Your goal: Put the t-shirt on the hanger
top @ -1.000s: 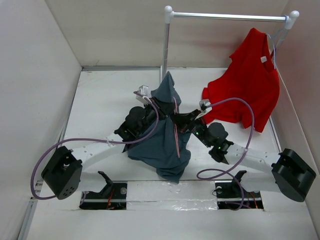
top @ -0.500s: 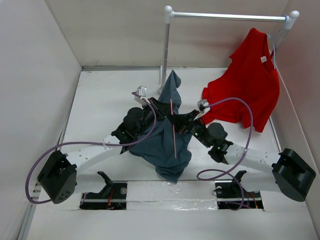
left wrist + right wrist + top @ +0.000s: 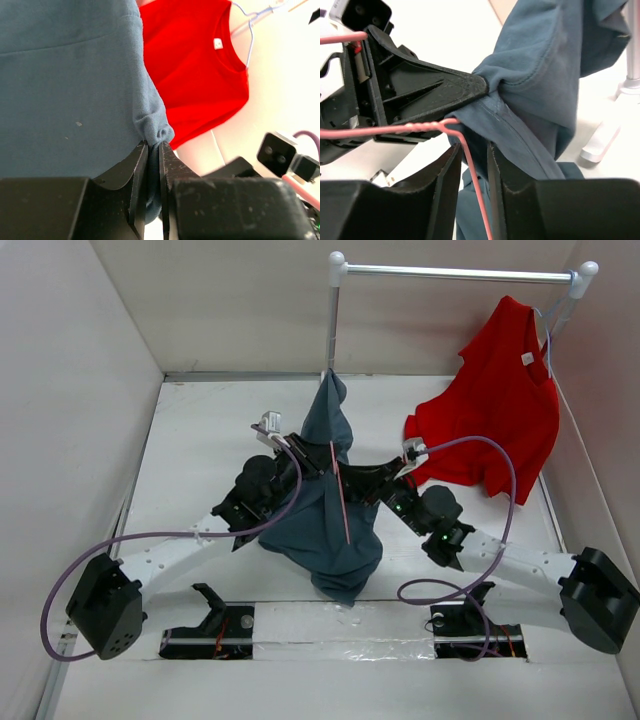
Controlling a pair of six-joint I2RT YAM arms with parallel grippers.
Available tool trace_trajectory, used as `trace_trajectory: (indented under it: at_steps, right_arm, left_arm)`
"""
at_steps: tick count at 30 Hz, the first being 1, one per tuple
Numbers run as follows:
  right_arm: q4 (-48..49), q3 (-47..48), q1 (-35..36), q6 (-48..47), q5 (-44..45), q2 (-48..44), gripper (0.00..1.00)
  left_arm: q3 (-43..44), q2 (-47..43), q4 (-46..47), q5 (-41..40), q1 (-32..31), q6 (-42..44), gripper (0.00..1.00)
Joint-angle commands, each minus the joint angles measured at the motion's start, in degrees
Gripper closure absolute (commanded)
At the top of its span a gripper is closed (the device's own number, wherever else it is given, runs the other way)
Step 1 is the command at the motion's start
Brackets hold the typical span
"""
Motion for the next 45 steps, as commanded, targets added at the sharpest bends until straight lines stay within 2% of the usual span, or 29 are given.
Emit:
trace_trajectory:
  at_steps: [1, 3, 5, 10, 14, 15, 16, 19, 24, 27, 28, 31, 39, 45]
  right_arm:
    - [-1.09, 0.80, -0.54, -0.77, 2.59, -2.32, 0.72]
    - [-1.36, 0.71, -0.54, -0.85, 2.59, -2.59, 0.78]
    - [-1.27, 0.97, -0.54, -0.85, 2.50, -2.15, 0.78]
    - [-2.24, 1.33, -0.54, -1.12, -0.65, -1.44, 0.62]
    - [-6.27, 0.97, -0.54, -2.08, 1.26, -5.13, 0.58]
    - [-7.59, 1.06, -0.54, -2.52, 2.66, -6.01, 0.60]
    - [-10.38, 0.89, -0.54, -2.61, 3.46, -6.97, 0.67]
    - [-15.66, 0.01, -0.54, -3.14, 4.00, -10.40, 1.00]
    - [-16.83, -6.13, -0.54, -0.78, 3.82, -16.02, 1.00]
    - [-16.65, -10.27, -0.54, 1.34, 3.21, -17.61, 0.70]
    - [-16.30, -11.14, -0.54, 1.78, 2.42, -17.70, 0.53]
    - [-15.60, -14.05, -1.07, 3.80, 1.28, -17.62, 0.37]
    - [-10.86, -18.89, -1.60, 8.11, 0.48, -14.64, 0.37]
    - [-3.83, -15.99, -1.60, 7.32, -2.50, -1.13, 0.39]
  left_arm:
    - [0.11, -2.61, 3.32, 0.78, 1.10, 0.17, 1.00]
    - [-0.50, -2.78, 4.02, 0.87, 1.10, -0.27, 1.00]
    - [-0.77, -2.17, 4.90, 1.39, 1.10, -0.80, 1.00]
    - [-0.41, -2.08, 4.64, 1.40, 1.10, -0.97, 1.00]
    - [0.02, -2.52, 3.50, 0.52, 1.10, -0.54, 1.00]
    - [0.20, -2.61, 3.15, 0.34, 1.10, -0.36, 1.00]
    - [0.03, -2.87, 3.14, 0.17, 1.10, -0.36, 1.00]
    - [-0.24, -4.36, 2.01, -1.06, 1.10, -0.27, 1.00]
    - [0.64, -5.42, 0.25, -0.54, 2.23, 0.17, 1.00]
    - [0.29, -5.68, 0.16, -0.45, 2.24, -0.09, 1.00]
    - [0.38, -5.60, 0.24, -0.19, 2.24, -0.18, 1.00]
    - [0.46, -5.51, 0.33, 0.60, 2.77, -0.27, 1.00]
    - [0.82, -5.25, 0.51, 1.75, 3.29, -0.45, 1.00]
    - [0.90, -5.07, 1.47, 2.62, 3.29, -1.33, 1.00]
